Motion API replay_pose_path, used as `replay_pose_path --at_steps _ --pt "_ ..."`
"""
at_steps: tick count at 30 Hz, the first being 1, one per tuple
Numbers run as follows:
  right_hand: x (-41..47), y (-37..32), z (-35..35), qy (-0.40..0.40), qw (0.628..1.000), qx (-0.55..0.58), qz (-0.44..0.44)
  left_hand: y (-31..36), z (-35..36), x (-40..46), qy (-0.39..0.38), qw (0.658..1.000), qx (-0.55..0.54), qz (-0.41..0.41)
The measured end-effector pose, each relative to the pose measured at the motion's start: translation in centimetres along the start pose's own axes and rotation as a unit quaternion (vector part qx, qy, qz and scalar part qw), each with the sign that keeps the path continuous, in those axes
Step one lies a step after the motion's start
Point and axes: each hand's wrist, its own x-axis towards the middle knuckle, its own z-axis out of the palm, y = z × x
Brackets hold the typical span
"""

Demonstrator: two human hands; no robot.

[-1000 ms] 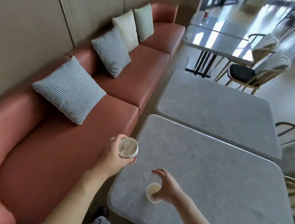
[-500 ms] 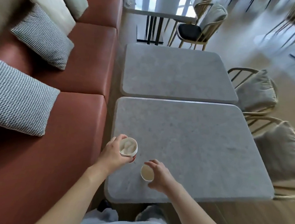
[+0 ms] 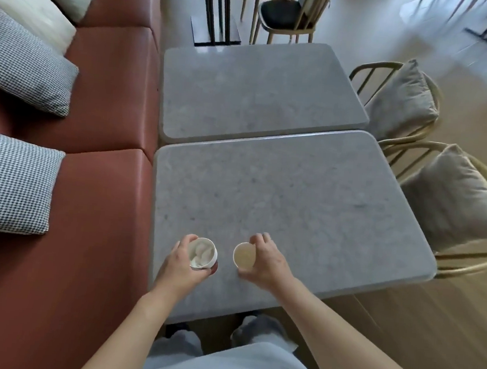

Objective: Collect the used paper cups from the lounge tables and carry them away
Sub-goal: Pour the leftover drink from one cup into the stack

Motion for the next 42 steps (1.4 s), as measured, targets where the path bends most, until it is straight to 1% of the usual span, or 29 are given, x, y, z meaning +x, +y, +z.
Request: replay_pose_path --at_steps 7,9,13,15,19,22,25,29,33,38,42 --pt "0.2 5.0 -1.4 0.03 0.995 0.045 0.084 2.7 5.4 1.1 -0.013 0.999 0.03 0.01" --pt "0.0 6.3 -1.1 0.028 0.993 0.051 0.102 2.9 6.7 1.2 -0.018 0.999 0.046 0.0" --pt "-0.7 8.2 -0.4 0.021 0.989 0.097 0.109 3.5 8.6 0.8 -0.028 0.998 0.058 -0.001" --pt "-0.8 9.3 -0.4 -0.003 0.985 0.128 0.116 3.7 9.0 0.7 -0.024 0.997 0.067 -0.008" --pt "-0.6 11.6 -1.2 -0.069 0.981 0.157 0.093 4.2 8.9 1.1 -0.039 0.995 0.086 -0.021" --pt "0.1 12.8 -1.3 -0.072 0.973 0.203 0.082 4.2 8.7 1.3 -0.043 0.995 0.09 -0.021" --pt "0.9 12.8 -1.1 -0.07 0.976 0.201 0.043 4.2 8.8 1.3 -0.039 0.995 0.087 -0.023" --pt "1.6 12.1 -0.1 -0.059 0.98 0.191 0.013 4.2 9.0 0.9 -0.036 0.995 0.089 -0.024" --pt "2.1 12.0 0.9 -0.03 0.981 0.189 0.02 4.2 9.2 0.5 -0.03 0.994 0.103 -0.012" --pt "1.7 11.9 2.1 0.038 0.977 0.207 0.039 4.0 9.5 0.0 -0.015 0.994 0.107 -0.014" --pt "1.2 12.6 2.4 0.045 0.982 0.18 0.02 3.9 9.6 -0.2 -0.006 0.994 0.108 -0.015"
